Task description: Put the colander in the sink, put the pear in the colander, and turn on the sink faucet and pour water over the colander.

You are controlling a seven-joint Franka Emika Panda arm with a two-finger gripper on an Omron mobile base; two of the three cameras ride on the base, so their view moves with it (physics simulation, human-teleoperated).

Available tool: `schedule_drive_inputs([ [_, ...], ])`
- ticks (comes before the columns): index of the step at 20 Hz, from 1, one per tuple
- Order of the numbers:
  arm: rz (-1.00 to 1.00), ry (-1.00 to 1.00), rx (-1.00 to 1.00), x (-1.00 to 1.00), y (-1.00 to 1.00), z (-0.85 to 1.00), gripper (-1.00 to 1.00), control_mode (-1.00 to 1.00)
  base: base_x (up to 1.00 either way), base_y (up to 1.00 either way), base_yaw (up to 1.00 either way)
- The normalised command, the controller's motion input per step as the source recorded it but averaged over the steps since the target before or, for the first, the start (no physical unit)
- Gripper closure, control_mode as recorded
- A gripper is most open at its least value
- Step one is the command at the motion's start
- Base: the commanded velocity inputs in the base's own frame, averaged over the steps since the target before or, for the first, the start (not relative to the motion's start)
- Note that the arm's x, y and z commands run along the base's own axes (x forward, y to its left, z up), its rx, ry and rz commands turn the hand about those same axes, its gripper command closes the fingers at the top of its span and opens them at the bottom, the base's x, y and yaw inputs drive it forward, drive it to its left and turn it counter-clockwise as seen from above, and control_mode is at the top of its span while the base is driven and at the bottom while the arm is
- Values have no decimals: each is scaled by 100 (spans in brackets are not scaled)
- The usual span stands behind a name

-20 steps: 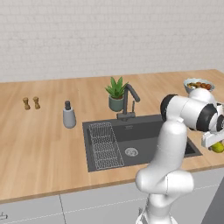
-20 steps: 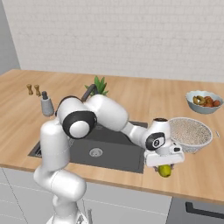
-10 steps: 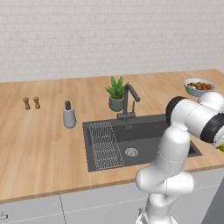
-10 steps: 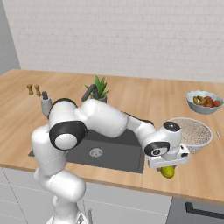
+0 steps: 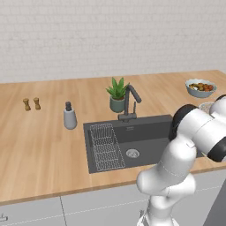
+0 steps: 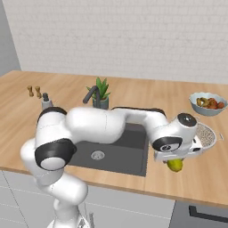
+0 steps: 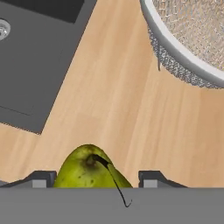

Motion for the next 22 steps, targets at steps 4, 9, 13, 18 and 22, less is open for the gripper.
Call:
schedule_drive_inputs([
  [4,-11,0,6,-3,6,74,100,-100,0,0,0],
  [9,-10,-2,3,36,0,40,100,-100,0,0,0],
  [13,0,-36,13,47,0,24,100,-100,0,0,0],
  [18,-3,-17,11,39,0,36,100,-100,0,0,0],
  [22,-11,6,3,36,-5,40,100,-100,0,0,0],
])
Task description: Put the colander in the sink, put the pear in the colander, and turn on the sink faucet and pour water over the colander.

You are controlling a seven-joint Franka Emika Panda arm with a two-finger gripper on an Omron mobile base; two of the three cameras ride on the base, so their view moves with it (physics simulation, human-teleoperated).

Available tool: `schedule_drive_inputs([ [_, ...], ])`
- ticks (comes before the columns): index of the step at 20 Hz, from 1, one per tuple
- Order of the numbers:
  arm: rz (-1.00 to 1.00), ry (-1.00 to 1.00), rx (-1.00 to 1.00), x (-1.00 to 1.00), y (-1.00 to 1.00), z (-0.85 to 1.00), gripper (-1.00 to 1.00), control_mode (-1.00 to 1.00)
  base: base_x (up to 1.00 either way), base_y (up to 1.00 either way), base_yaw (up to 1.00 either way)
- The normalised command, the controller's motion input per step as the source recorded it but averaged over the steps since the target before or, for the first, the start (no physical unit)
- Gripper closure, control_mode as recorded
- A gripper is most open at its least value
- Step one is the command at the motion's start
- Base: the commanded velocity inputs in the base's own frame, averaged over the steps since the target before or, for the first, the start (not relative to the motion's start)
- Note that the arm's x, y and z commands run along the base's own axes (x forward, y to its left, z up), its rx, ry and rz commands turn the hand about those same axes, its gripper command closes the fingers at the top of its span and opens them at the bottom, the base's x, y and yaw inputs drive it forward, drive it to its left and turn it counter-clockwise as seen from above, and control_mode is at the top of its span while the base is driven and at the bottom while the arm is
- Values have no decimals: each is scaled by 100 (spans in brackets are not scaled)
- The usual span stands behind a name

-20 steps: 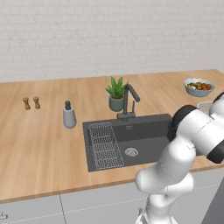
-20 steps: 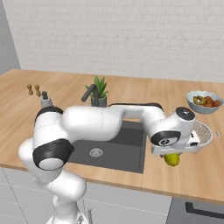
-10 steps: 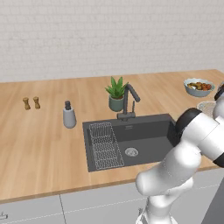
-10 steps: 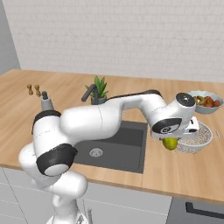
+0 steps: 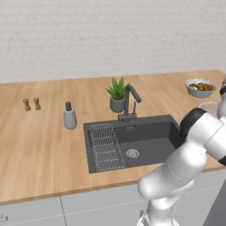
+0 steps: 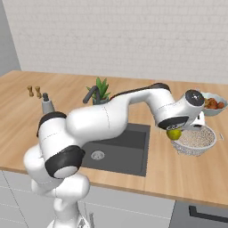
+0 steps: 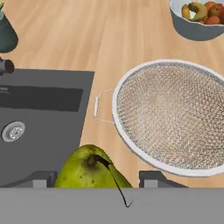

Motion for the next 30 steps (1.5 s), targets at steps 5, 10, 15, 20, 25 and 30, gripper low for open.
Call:
schedule_drive_inputs([
  [5,-15,29,-1,48,-13,15,100,-100,0,0,0],
  [10,-3,1,1,39,-24,-38,100,-100,0,0,0],
  [15,-2,-1,8,31,-22,-29,100,-100,0,0,0],
  [20,-5,0,8,20,-28,-3,100,-100,0,0,0],
  [25,-3,1,5,14,-29,-1,100,-100,0,0,0],
  [30,0,0,5,4,-16,-12,100,-100,0,0,0],
])
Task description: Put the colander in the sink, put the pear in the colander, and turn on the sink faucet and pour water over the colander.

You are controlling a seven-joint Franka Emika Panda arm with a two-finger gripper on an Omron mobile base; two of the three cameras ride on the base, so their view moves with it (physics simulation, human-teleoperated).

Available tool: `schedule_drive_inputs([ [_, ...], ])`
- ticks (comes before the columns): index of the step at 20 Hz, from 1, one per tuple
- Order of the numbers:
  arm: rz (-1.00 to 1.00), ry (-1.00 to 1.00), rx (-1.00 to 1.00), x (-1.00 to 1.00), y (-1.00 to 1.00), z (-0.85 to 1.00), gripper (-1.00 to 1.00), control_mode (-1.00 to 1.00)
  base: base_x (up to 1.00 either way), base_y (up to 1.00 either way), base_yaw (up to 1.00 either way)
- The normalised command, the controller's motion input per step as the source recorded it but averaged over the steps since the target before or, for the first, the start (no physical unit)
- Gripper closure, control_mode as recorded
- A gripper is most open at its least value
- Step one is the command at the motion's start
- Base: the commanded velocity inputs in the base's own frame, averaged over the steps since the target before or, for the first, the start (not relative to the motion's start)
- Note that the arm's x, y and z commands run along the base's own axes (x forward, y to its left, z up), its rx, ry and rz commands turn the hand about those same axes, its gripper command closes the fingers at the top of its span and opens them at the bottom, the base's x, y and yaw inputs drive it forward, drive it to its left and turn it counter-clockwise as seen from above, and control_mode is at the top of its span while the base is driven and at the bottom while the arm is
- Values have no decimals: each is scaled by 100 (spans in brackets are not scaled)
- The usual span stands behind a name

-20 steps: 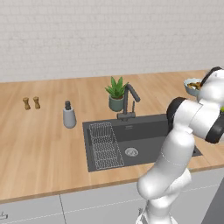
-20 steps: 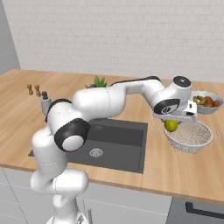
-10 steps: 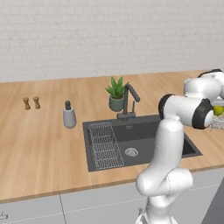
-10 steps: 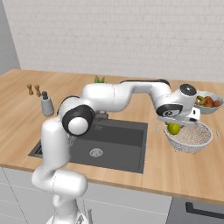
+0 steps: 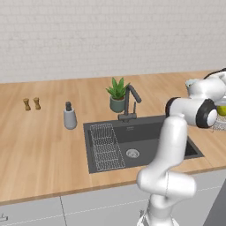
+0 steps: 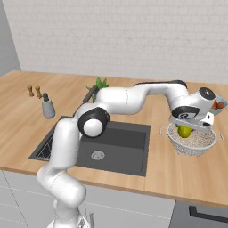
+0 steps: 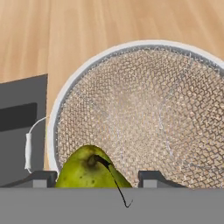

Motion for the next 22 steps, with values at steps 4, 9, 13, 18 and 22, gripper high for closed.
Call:
schedule_drive_inputs([
  [4,0,0,2,3,0,-21,100,-100,0,0,0],
  [9,0,0,0,23,4,-25,100,-100,0,0,0],
  [13,0,0,0,34,1,-25,100,-100,0,0,0],
  [18,0,0,0,28,0,-24,100,-100,0,0,0],
  [22,0,0,0,26,0,-17,100,-100,0,0,0],
])
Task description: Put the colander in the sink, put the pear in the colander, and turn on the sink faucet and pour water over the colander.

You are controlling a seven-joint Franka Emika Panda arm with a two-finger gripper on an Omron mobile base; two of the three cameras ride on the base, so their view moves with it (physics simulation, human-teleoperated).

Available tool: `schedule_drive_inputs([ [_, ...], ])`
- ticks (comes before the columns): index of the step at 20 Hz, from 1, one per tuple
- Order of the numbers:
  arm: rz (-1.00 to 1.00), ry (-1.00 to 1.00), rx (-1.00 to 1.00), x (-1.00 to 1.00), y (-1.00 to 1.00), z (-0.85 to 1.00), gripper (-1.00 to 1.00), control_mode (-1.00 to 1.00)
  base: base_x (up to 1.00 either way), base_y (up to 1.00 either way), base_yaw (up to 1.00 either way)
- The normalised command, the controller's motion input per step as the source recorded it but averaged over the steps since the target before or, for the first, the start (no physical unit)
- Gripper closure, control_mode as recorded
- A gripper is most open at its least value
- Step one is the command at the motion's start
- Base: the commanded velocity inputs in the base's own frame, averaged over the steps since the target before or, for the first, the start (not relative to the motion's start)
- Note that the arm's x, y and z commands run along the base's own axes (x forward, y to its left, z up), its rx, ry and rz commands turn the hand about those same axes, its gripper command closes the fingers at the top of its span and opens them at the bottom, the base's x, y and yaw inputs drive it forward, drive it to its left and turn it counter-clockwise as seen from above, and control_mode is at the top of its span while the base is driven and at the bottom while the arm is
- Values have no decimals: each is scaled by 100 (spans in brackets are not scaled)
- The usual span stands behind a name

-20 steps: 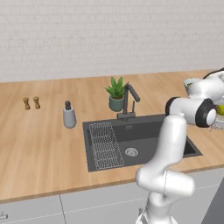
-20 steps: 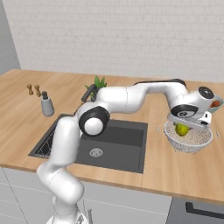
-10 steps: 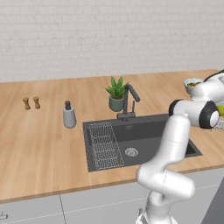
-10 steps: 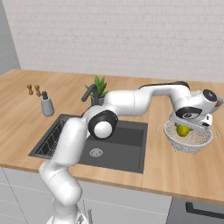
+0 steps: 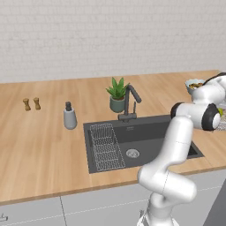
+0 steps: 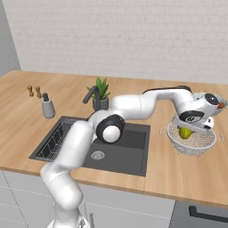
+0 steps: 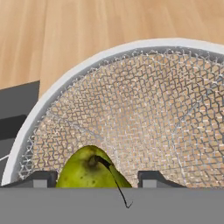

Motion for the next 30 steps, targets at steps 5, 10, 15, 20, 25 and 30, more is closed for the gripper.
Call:
schedule_drive_inputs([
  [5,0,0,0,11,0,-10,-100,-100,0,0,0],
  [10,0,0,0,0,0,0,-100,-100,0,0,0],
  [15,0,0,0,0,0,0,-100,-100,0,0,0],
  [20,0,0,0,0,-1,2,-100,-100,0,0,0],
  [25,-1,0,0,-20,-6,52,-100,-100,0,0,0],
  [30,-20,0,0,-65,0,26,-100,-100,0,0,0],
])
